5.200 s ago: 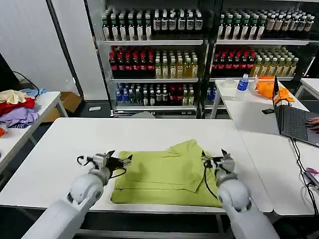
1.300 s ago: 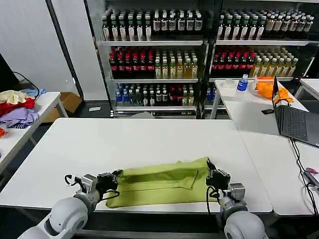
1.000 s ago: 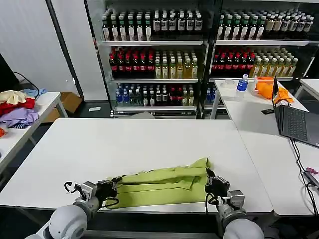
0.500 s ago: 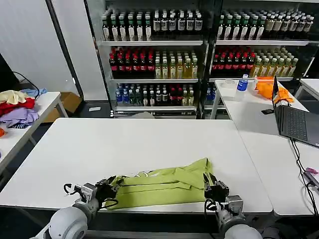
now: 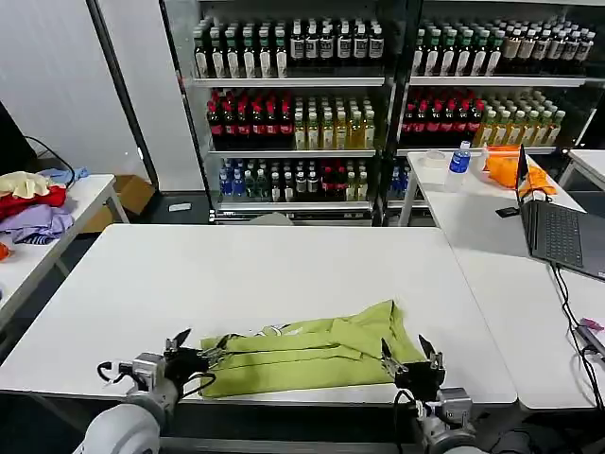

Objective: Fold and organize the clothes.

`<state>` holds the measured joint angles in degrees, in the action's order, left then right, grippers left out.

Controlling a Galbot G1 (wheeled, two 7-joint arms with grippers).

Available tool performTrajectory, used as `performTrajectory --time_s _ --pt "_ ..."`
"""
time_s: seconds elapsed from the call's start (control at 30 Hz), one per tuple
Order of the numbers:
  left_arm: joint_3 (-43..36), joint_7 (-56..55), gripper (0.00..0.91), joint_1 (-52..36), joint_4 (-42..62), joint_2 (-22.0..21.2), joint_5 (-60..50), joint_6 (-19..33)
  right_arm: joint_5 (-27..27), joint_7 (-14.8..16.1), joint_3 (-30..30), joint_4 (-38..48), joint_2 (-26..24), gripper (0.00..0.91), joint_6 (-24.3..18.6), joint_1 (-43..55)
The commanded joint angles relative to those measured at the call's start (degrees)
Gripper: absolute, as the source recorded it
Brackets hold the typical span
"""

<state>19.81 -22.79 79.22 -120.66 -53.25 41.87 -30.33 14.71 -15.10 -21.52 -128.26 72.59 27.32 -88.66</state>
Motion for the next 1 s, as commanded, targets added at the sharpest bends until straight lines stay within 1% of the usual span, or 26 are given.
performTrajectory --time_s 0.03,0.17,0.27,0.43,0.47,0.5,0.53,0.57,0.63,0.73,0.83,1.0 --pt "2.99 -5.12 0.907 4.47 -1.46 -7.56 4.07 0.49 -0.59 0.04 -0.23 -0.94 0.36 0.907 -0.11 -1.89" --pt "1.31 -6.12 0.907 4.96 -1.22 -11.59 4.78 1.83 -0.65 -0.09 -0.23 -0.79 0.61 0.907 -0.38 -2.04" --pt "0.34 -6.17 0.907 4.73 0.13 -13.37 4.06 2.54 -0.68 -0.11 -0.19 -0.97 0.77 0.907 -0.51 -2.47" --pt "-0.33 -6.66 0.907 3.61 1.88 -14.43 4.27 3.14 -0.69 -0.15 -0.27 -1.2 0.83 0.907 -0.77 -2.98" --pt "-0.6 -6.61 0.705 3.58 2.06 -14.73 4.26 3.33 -0.67 -0.18 -0.27 -1.22 0.86 0.907 -0.78 -2.99" --pt "-0.79 -6.54 0.554 3.64 2.17 -14.99 4.26 3.52 -0.65 -0.21 -0.26 -1.3 0.9 0.907 -0.77 -3.01" --pt "-0.89 -6.51 0.322 3.7 2.22 -15.08 4.25 3.71 -0.65 -0.22 -0.26 -1.32 0.92 0.907 -0.78 -3.02" --pt "-1.07 -6.49 0.181 3.84 2.32 -15.47 4.25 3.95 -0.65 -0.24 -0.23 -1.36 0.96 0.907 -0.78 -3.02" --pt "-1.2 -6.44 0.101 4.04 2.46 -15.88 4.25 4.35 -0.61 -0.28 -0.21 -1.41 0.98 0.907 -0.8 -3.02" --pt "-1.13 -5.59 0.071 4.55 2.56 -16.04 4.19 5.06 -0.6 -0.32 -0.16 -1.24 1.0 0.907 -0.96 -3.0" --pt "-0.88 -4.56 0.05 4.83 2.49 -15.9 4.18 5.48 -0.62 -0.24 0.01 -1.27 1.1 0.907 -1.21 -3.06" --pt "-0.49 -3.97 0.05 4.66 2.49 -16.08 4.8 5.96 -0.59 -0.38 0.35 -1.5 1.23 0.907 -1.16 -3.2"
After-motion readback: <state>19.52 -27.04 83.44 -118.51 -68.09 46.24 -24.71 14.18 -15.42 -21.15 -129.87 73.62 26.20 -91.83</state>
